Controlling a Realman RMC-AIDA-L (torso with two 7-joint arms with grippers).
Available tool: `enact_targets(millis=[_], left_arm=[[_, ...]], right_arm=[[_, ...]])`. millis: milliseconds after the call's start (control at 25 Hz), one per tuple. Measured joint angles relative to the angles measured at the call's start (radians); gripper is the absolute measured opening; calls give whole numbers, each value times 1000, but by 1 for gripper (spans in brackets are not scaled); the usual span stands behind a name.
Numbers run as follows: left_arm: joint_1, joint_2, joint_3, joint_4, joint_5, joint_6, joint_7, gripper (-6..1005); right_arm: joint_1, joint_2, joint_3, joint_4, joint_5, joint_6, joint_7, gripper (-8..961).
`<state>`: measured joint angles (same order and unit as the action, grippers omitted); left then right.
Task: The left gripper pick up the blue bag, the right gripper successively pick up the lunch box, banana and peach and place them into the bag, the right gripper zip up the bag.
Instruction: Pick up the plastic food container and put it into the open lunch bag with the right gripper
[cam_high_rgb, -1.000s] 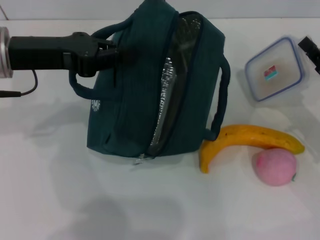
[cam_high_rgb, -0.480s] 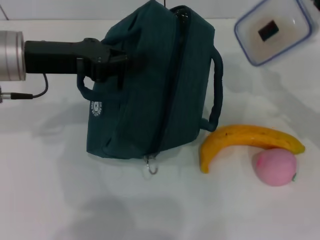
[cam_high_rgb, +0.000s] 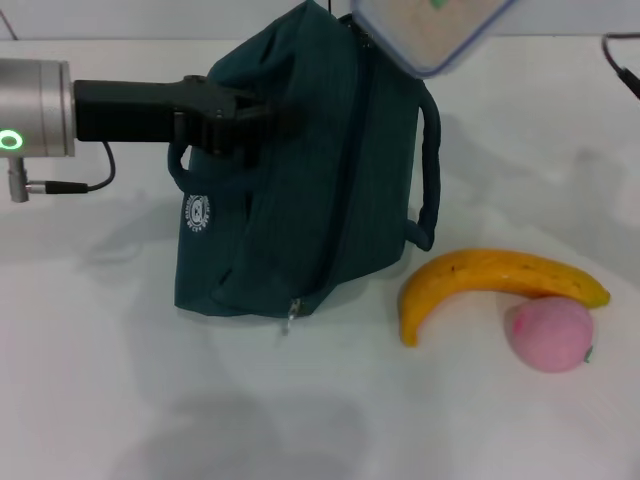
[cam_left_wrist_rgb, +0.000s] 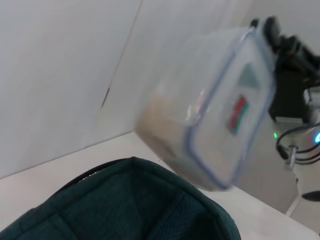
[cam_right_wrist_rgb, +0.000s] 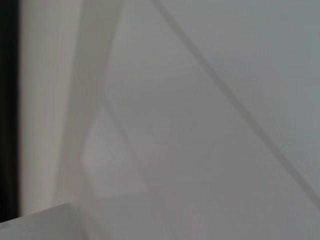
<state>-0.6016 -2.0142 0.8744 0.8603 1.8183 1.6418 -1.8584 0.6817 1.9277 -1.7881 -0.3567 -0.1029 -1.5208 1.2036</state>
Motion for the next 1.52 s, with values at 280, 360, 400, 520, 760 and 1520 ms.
enact_targets(millis=[280, 360, 400, 520, 760, 1520], left_arm=[[-3, -12, 0, -8, 8, -46, 4, 37], [-6, -13, 0, -21, 9, -62, 8, 37], [-8, -13, 0, -29, 9, -71, 11, 37], [-11, -13, -3, -38, 9, -116, 18, 37], [-23, -10, -2, -91, 9, -213, 32, 37], [-17, -14, -5, -124, 6, -298, 42, 38]], right_arm=[[65, 16, 2, -3, -49, 31, -4, 94], [72, 22, 2, 0, -71, 60, -6, 92], [72, 26, 2, 5, -79, 67, -8, 91], [69, 36, 2, 14, -105, 84, -18, 90], [64, 51, 2, 18, -182, 151, -20, 91], [51, 79, 54, 12, -261, 217, -46, 91]])
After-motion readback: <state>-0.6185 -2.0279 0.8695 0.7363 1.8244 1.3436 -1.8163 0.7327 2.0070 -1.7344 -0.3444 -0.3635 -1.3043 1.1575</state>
